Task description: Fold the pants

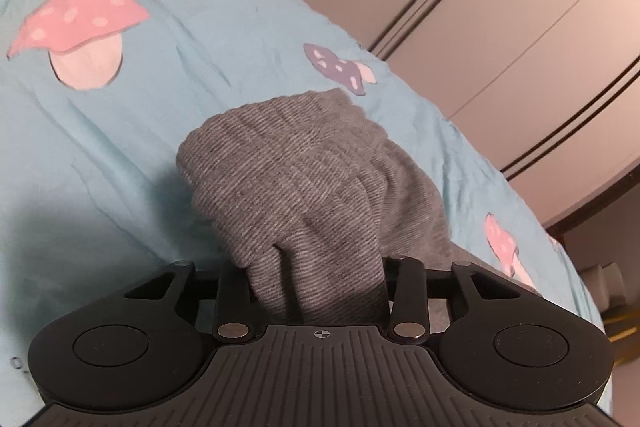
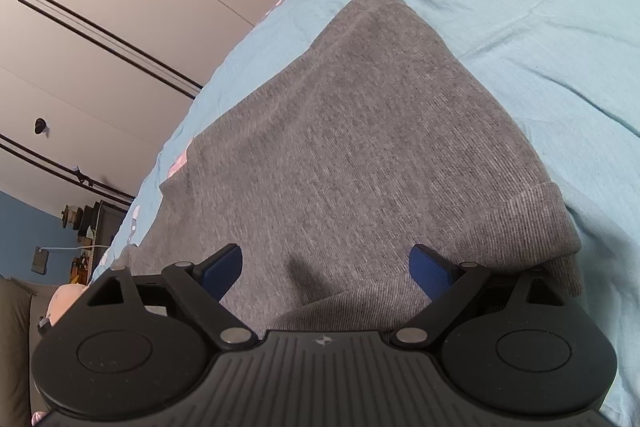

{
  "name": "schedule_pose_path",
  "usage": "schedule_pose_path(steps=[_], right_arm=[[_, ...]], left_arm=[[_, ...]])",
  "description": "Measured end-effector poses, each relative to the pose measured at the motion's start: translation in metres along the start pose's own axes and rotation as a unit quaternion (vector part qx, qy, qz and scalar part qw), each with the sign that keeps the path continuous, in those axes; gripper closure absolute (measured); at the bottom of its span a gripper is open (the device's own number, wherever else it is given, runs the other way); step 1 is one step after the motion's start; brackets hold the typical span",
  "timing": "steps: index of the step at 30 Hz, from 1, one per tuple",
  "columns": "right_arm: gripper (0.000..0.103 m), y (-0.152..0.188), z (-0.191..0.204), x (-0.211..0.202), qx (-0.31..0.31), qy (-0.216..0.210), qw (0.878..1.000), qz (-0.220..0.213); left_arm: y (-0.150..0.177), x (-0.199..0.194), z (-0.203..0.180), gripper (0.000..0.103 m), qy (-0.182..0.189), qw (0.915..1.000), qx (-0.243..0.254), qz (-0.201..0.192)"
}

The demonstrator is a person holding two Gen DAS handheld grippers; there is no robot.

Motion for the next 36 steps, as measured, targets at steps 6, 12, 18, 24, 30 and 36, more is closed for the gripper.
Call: schedule_pose_path(steps=[6, 12, 18, 24, 30, 36], right_arm=[[0.016, 0.0, -0.001, -0.006, 0.012, -0.007, 1.0, -0.007], [0.016, -0.001, -0.004, -0.014, 0.031, -0.017, 0.999, -0.022], [0.016, -0.011, -0.009, -0.043, 0.042, -0.016, 0.995, -0.084], [0.016, -0.024, -0.021, -0.081, 0.057, -0.027, 0.989, -0.135], [0.016, -0.034, -0.042, -0.112, 0.056, -0.023, 0.984, -0.169], [0.016, -0.029, -0.055, -0.116, 0.061, -0.036, 0.987, -0.142]], left_arm=[[-0.013, -0.031, -0.025, 0.067, 0.027, 0.9991, 0.01, -0.032], [-0.017, -0.069, -0.08, 0.068, 0.054, 0.9922, 0.078, -0.081], [-0.005, -0.119, -0.174, 0.068, 0.111, 0.9755, 0.149, -0.118], [0.086, -0.147, -0.31, 0.068, 0.21, 0.9358, 0.255, -0.122], [0.268, -0.105, -0.389, 0.035, 0.304, 0.8753, 0.366, 0.087], [0.28, -0.081, -0.345, 0.022, 0.262, 0.8884, 0.325, 0.191]])
Point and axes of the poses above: each gripper's, at about its wrist camera, not at the fingertips, and x roughly the way its jaws point, z to its left, y to its underside, the point moved 8 cm from there along x, roughly the way its jaws point, and after that the axes turned 5 degrees about -z, right-handed, at the moved point
